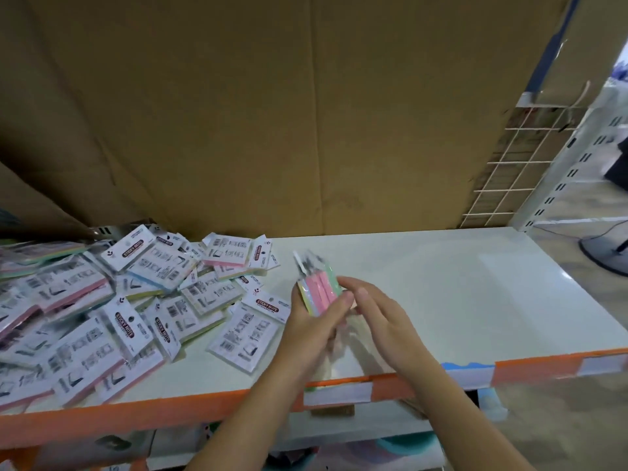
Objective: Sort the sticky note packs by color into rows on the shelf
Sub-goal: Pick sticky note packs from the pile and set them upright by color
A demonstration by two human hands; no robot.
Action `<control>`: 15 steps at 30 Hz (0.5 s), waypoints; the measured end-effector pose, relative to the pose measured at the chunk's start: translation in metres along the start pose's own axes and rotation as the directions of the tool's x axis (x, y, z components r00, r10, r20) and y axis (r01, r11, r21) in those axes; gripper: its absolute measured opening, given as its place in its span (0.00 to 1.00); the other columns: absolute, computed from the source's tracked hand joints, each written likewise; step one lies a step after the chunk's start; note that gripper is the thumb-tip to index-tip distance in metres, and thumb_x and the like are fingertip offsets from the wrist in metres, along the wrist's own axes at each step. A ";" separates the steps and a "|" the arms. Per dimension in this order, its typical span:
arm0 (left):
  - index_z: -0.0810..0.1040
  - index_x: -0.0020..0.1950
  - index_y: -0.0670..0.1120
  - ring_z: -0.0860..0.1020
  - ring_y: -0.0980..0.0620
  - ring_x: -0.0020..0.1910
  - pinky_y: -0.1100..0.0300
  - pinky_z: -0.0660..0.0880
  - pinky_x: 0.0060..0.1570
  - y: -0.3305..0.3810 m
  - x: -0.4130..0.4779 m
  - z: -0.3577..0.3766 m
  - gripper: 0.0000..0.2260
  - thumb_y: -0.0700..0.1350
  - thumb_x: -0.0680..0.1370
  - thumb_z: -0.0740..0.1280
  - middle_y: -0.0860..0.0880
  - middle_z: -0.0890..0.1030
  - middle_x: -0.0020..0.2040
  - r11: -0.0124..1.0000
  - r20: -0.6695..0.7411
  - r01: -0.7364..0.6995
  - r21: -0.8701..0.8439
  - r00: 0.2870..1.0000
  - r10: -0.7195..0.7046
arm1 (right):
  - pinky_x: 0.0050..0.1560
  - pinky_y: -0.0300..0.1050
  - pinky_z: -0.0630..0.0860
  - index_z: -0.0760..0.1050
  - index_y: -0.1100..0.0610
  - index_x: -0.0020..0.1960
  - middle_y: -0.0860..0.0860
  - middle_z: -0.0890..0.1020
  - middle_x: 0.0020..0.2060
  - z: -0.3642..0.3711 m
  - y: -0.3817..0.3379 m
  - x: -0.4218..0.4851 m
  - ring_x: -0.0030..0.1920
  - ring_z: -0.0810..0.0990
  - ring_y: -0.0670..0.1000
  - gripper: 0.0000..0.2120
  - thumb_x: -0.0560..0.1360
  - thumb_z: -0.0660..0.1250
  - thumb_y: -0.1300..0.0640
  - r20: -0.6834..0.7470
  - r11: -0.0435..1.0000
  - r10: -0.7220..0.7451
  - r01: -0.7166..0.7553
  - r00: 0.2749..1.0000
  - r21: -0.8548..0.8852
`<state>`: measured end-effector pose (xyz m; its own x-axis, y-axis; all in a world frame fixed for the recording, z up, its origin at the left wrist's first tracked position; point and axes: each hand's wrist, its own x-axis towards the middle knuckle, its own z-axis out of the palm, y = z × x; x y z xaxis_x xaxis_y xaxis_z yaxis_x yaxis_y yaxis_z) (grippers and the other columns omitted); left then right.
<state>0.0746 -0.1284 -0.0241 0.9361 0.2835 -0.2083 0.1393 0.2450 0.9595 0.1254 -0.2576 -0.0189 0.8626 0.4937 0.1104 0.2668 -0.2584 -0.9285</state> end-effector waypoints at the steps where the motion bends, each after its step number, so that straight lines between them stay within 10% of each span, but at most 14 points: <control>1: 0.72 0.67 0.49 0.83 0.50 0.54 0.54 0.81 0.52 -0.002 0.004 -0.001 0.29 0.49 0.69 0.77 0.46 0.83 0.58 0.996 0.037 0.033 -0.083 0.999 -0.030 | 0.59 0.31 0.72 0.78 0.47 0.63 0.39 0.80 0.60 -0.005 0.000 0.001 0.60 0.77 0.37 0.13 0.84 0.57 0.52 0.001 0.999 0.027 -0.027 1.000 0.022; 4: 0.73 0.67 0.42 0.84 0.43 0.51 0.54 0.81 0.44 -0.006 0.013 -0.007 0.30 0.39 0.67 0.77 0.40 0.84 0.54 0.956 0.125 0.131 -0.263 0.987 -0.102 | 0.54 0.40 0.78 0.82 0.55 0.57 0.46 0.83 0.57 -0.014 -0.002 0.006 0.57 0.81 0.45 0.12 0.79 0.66 0.66 -0.082 0.997 0.064 -0.061 0.995 0.042; 9: 0.74 0.66 0.39 0.83 0.36 0.54 0.47 0.81 0.47 -0.012 0.023 -0.011 0.30 0.38 0.65 0.77 0.35 0.82 0.56 0.884 0.220 0.213 -0.417 0.967 -0.129 | 0.50 0.36 0.77 0.72 0.46 0.64 0.41 0.79 0.56 -0.026 -0.001 0.013 0.55 0.78 0.41 0.21 0.74 0.74 0.54 -0.140 0.964 0.255 -0.264 0.957 -0.045; 15: 0.82 0.59 0.45 0.84 0.39 0.50 0.49 0.82 0.39 -0.013 0.026 0.004 0.22 0.41 0.65 0.77 0.39 0.85 0.54 0.859 0.271 0.323 -0.397 0.936 -0.227 | 0.42 0.41 0.82 0.77 0.58 0.56 0.53 0.87 0.45 -0.049 0.012 0.011 0.46 0.86 0.51 0.10 0.77 0.70 0.56 -0.092 0.909 0.358 -0.324 0.929 0.262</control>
<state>0.0988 -0.1275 -0.0409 0.9316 -0.0415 -0.3610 0.2939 0.6706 0.6812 0.1590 -0.2958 -0.0117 0.9365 0.2898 -0.1974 -0.1501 -0.1773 -0.9726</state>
